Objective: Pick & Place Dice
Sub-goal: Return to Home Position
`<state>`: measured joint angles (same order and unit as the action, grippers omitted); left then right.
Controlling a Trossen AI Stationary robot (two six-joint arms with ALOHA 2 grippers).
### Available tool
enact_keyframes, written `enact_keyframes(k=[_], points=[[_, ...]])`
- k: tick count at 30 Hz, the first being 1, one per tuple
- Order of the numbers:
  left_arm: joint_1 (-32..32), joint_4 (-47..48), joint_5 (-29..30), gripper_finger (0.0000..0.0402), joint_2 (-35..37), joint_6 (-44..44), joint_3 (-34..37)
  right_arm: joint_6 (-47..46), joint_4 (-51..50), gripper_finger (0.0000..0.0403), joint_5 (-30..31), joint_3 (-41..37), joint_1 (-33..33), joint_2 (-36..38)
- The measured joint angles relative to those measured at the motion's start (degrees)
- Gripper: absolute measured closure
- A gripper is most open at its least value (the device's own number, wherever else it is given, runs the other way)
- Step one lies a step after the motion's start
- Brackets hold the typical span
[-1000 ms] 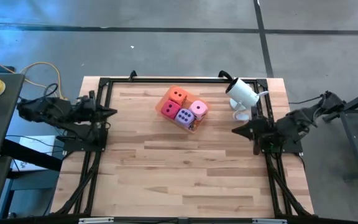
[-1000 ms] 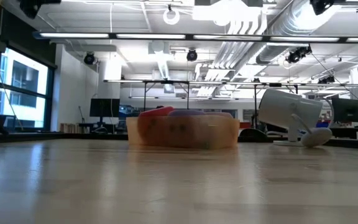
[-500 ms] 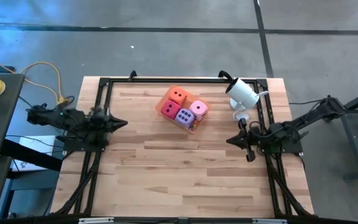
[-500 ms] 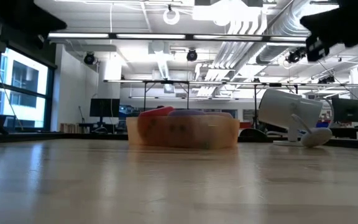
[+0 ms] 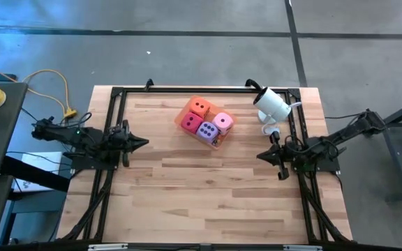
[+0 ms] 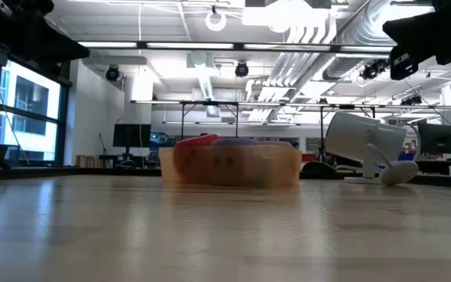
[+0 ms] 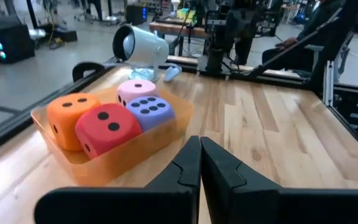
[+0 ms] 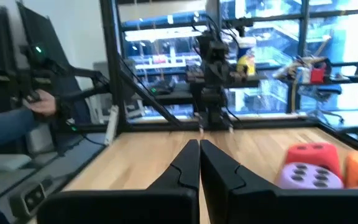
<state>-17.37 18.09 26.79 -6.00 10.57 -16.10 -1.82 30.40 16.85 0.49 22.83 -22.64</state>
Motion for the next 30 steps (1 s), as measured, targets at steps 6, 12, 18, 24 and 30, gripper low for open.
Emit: enact_keyframes(k=[6, 12, 18, 24, 30], points=[[0.0, -0.4, -0.1, 0.0401, 4.1, -1.8, 0.0, 0.0, -15.4, 0.0401, 1.2, 0.0, 0.0, 13.7], [0.0, 0.0, -2.4, 0.0401, 5.8, -1.8, 0.0, -1.5, -27.0, 0.0401, 2.0, 0.1, -0.1, 21.7], [0.0, 0.0, -2.6, 0.0401, 5.5, -1.8, 0.2, 0.0, -27.1, 0.0401, 2.4, 0.0, -0.1, 20.8], [0.0, -1.8, -3.3, 0.0401, 5.5, 0.1, 3.2, -0.7, -26.7, 0.0401, 6.1, 0.0, -0.1, 20.1], [0.0, -9.4, -3.7, 0.0401, 5.5, -6.2, 9.0, -1.9, -26.6, 0.0401, 4.5, 0.0, -0.1, 20.1]])
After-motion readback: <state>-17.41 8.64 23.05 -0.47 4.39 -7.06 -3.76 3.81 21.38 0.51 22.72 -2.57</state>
